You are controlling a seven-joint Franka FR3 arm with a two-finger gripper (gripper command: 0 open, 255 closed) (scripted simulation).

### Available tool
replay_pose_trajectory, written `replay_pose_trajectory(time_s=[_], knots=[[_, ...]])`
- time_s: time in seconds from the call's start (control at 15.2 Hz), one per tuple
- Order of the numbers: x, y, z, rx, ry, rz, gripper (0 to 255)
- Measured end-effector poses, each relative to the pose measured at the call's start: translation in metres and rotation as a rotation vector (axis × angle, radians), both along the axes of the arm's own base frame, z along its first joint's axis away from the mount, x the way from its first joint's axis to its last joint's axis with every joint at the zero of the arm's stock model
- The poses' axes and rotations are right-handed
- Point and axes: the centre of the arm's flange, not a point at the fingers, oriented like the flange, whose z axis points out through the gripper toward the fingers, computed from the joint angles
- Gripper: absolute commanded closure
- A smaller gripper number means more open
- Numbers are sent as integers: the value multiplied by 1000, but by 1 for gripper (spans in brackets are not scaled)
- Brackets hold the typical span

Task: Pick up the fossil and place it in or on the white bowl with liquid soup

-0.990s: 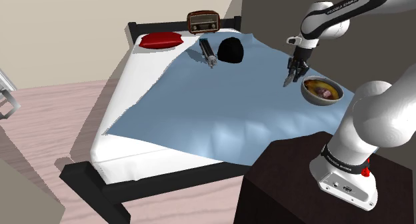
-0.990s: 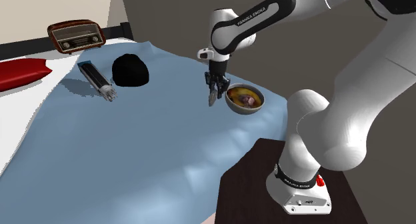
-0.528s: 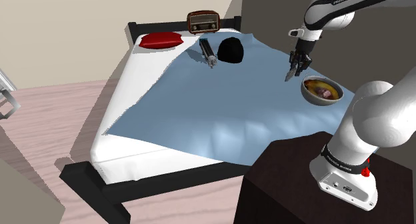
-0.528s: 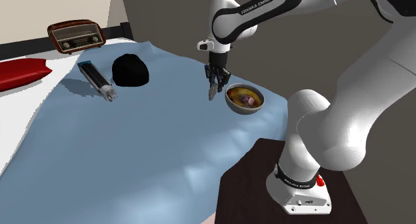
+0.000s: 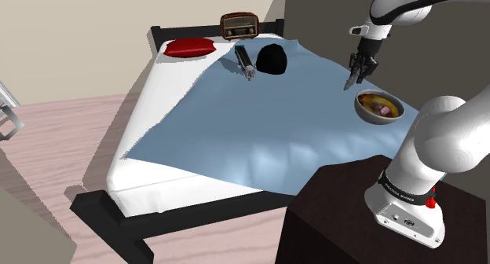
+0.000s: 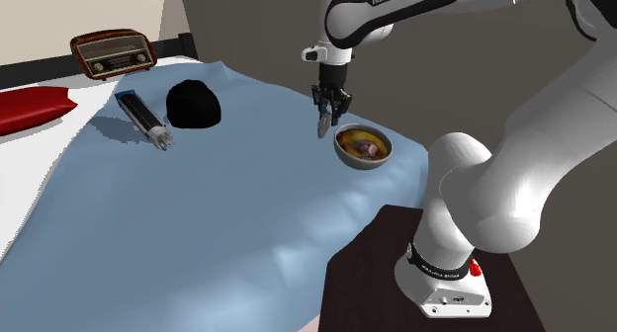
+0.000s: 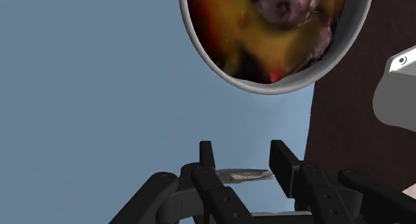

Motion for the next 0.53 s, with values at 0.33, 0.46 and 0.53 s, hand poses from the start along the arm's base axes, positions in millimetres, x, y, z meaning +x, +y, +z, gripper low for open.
replay_pose_trajectory(time_s=[0.33, 0.46, 0.53], knots=[[-57, -33, 0, 0, 0, -1, 255], [-78, -43, 6, -1, -1, -1, 255], [-89, -52, 7, 0, -1, -1, 255]])
